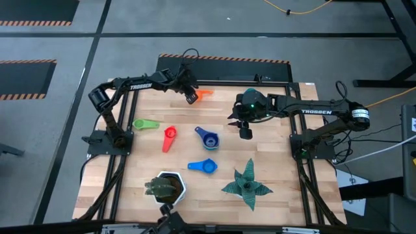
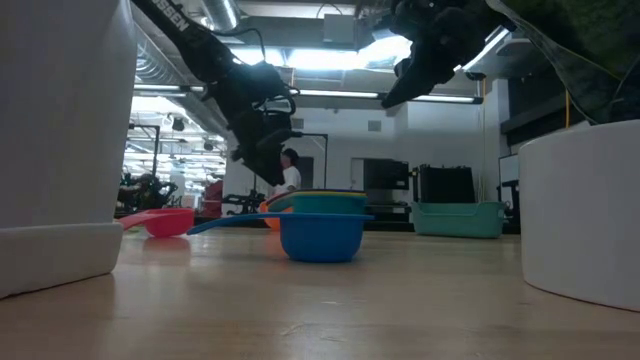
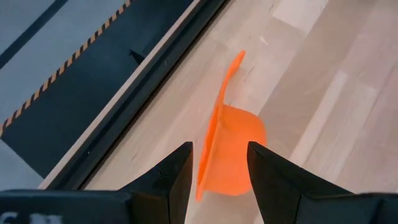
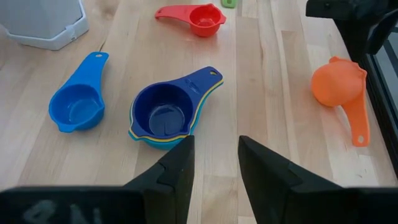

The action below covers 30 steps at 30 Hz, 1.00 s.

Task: Nest measuring cups in basket
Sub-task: Stack the orange measuring cup on top of the dark blue measuring cup

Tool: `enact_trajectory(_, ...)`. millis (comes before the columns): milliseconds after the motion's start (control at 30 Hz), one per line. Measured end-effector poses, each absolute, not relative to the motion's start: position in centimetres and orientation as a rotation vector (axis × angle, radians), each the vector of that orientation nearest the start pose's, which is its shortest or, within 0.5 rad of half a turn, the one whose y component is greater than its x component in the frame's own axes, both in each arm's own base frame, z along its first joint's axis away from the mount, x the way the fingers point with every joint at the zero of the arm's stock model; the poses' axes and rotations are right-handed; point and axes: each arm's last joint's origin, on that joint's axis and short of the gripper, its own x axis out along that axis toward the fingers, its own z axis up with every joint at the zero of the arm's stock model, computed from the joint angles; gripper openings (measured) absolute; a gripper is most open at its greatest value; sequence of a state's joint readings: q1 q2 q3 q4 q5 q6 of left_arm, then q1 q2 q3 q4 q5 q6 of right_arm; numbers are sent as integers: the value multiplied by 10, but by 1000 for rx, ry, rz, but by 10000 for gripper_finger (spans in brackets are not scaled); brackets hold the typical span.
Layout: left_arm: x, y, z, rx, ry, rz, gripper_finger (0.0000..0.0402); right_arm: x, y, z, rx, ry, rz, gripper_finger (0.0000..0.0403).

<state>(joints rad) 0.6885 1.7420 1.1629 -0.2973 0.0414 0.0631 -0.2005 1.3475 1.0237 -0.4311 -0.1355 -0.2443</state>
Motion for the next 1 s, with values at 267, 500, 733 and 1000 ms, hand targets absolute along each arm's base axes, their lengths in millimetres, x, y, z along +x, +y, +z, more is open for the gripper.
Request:
enact_trajectory(267, 291, 226, 198, -214, 881, 629, 146, 278, -53, 274, -107, 746, 29, 129)
enact_trajectory(500, 296, 222, 190, -163, 929, 646, 146, 278, -53, 274, -107, 745, 29, 129)
enact_trajectory(733, 297, 219, 187, -137, 957, 633, 146, 278, -53, 274, -107, 746, 29, 129)
enact_trajectory(1000, 300, 216, 187, -152, 947, 585, 146, 278, -53, 274, -107, 746, 29, 129)
